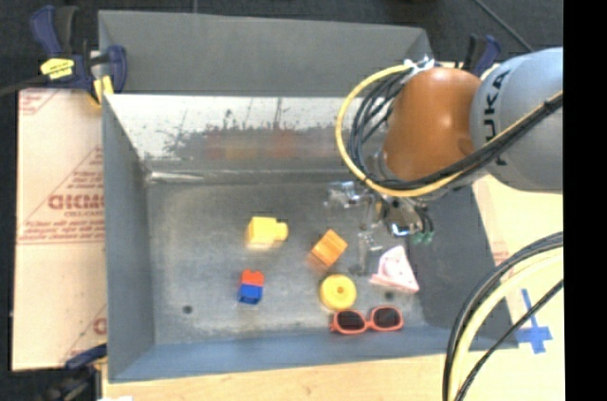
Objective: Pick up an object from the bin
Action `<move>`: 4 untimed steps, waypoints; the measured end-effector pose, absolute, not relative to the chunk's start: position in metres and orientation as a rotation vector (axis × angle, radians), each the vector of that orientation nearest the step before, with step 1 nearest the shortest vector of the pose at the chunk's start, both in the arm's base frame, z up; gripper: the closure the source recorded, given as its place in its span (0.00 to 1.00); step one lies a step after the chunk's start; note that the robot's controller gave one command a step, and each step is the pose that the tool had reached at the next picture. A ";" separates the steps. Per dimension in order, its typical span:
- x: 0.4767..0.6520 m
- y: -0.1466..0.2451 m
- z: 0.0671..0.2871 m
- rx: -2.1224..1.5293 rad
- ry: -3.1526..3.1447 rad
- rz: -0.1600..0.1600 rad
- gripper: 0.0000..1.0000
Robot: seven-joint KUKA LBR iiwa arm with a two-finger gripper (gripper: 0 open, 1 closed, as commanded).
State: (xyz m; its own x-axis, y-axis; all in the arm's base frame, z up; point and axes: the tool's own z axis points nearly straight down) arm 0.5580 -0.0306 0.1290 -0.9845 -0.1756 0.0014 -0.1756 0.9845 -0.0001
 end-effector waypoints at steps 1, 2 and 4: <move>0.560 -0.031 0.132 0.211 -3.154 0.003 0.00; 0.565 -0.020 0.069 0.258 -3.134 0.001 0.00; 0.570 -0.017 0.071 0.054 -3.148 0.000 1.00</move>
Offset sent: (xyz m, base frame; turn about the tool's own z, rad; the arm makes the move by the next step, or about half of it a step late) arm 0.0064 0.0119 -0.0590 0.0111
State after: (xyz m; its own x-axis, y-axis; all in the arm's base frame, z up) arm 0.5697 -0.0169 0.0713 -0.9994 -0.0341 -0.0068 -0.0341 0.9994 0.0002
